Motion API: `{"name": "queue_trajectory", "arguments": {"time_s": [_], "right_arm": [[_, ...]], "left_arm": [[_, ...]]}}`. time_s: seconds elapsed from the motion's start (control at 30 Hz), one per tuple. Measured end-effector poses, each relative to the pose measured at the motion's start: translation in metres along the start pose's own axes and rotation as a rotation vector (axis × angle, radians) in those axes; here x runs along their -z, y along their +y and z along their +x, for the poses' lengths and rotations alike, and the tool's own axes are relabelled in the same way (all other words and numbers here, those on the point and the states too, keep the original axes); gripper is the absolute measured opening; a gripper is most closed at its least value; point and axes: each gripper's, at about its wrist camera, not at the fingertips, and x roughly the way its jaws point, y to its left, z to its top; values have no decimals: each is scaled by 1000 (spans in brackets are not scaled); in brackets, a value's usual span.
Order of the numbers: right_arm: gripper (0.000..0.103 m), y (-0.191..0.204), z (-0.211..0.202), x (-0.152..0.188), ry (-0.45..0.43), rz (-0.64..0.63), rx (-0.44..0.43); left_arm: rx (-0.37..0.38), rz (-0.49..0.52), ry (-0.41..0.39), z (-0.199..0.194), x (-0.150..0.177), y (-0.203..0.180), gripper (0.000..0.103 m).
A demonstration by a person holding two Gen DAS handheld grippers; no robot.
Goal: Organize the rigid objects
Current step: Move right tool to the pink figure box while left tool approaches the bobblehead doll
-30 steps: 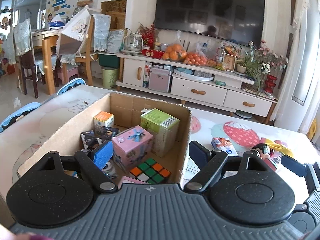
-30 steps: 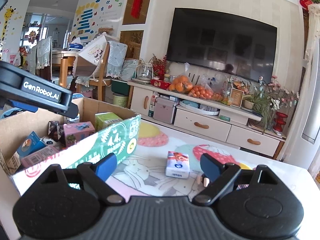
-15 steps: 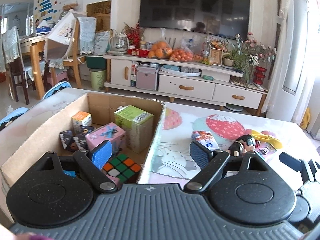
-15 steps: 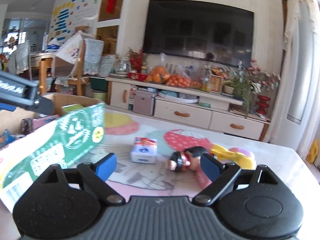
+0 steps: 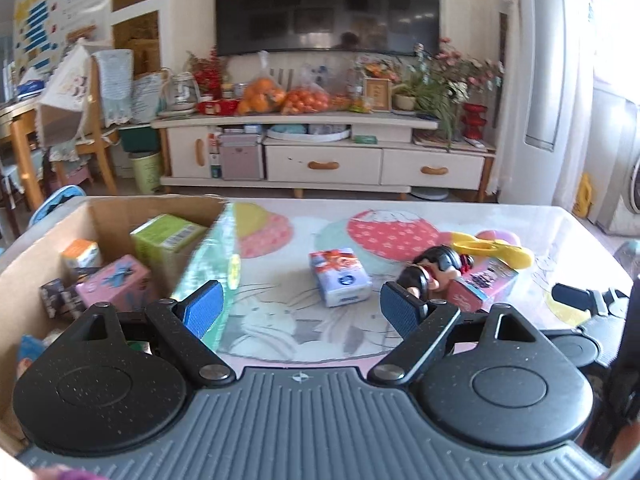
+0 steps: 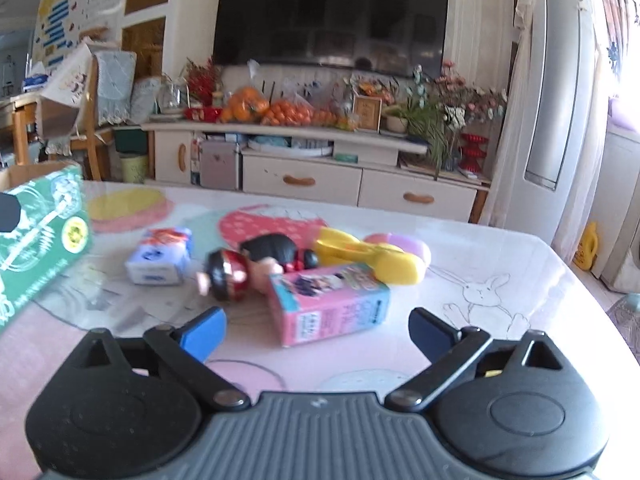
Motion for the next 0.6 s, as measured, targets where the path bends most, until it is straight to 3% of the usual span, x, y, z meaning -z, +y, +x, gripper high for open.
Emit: {"name": "queue_trajectory", "arguments": {"time_s": [0.6], "right_arm": [[102,-32,65,-4,112,7,-158]], "left_arm": [[153,104,71,80,-1,-50,103]]}}
